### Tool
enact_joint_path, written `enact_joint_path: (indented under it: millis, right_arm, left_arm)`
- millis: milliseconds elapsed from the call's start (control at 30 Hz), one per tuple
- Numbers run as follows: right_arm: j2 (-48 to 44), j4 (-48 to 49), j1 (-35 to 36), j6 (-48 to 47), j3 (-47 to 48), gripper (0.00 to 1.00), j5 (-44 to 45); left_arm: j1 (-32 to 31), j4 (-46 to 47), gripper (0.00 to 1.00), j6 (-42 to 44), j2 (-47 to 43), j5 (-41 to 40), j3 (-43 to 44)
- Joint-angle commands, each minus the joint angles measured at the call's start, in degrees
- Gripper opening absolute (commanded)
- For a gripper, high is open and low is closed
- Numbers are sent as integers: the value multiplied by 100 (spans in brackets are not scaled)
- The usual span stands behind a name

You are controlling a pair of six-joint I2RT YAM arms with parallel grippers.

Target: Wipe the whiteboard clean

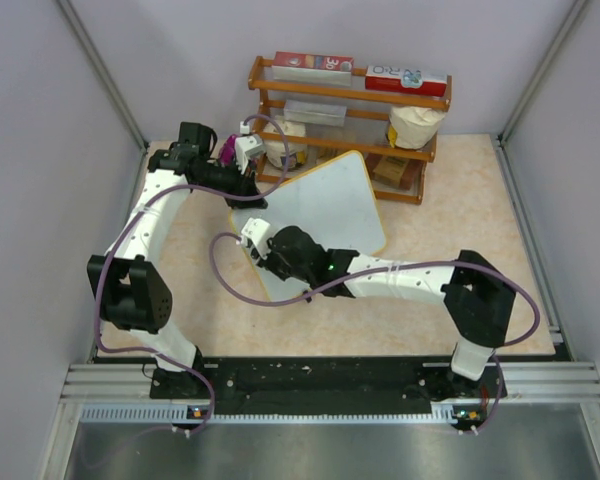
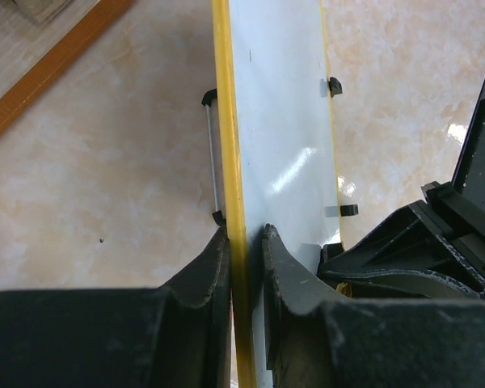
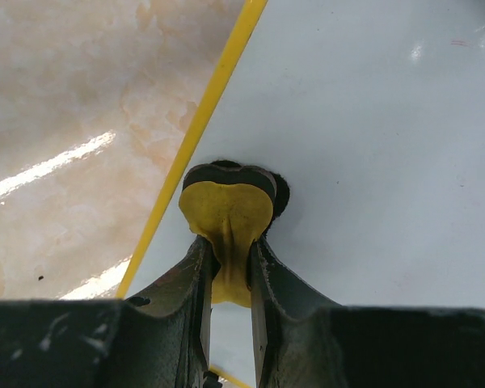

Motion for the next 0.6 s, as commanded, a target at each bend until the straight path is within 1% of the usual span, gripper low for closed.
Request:
enact_joint_path:
  millis: [0, 133, 200, 433, 567]
  right_arm:
    - [77, 499, -5, -477, -231, 0, 677]
    - [-134, 991, -22, -978, -819, 0, 1205]
    - [-292, 1080, -83, -1137, -961, 0, 1407]
    - [-880, 975, -716, -1155, -1461, 0, 1505]
    - [-1188, 940, -1251, -1111, -1743, 0, 1418]
  left_arm:
    - [-192, -250, 0, 457, -166, 19, -110]
    - [-192, -241, 0, 448, -166, 19, -93]
    - [-192, -241, 0, 465, -166, 19, -93]
    - [-192, -276, 0, 483, -183, -25, -101]
    - [-192, -285, 0, 501, -201, -43, -110]
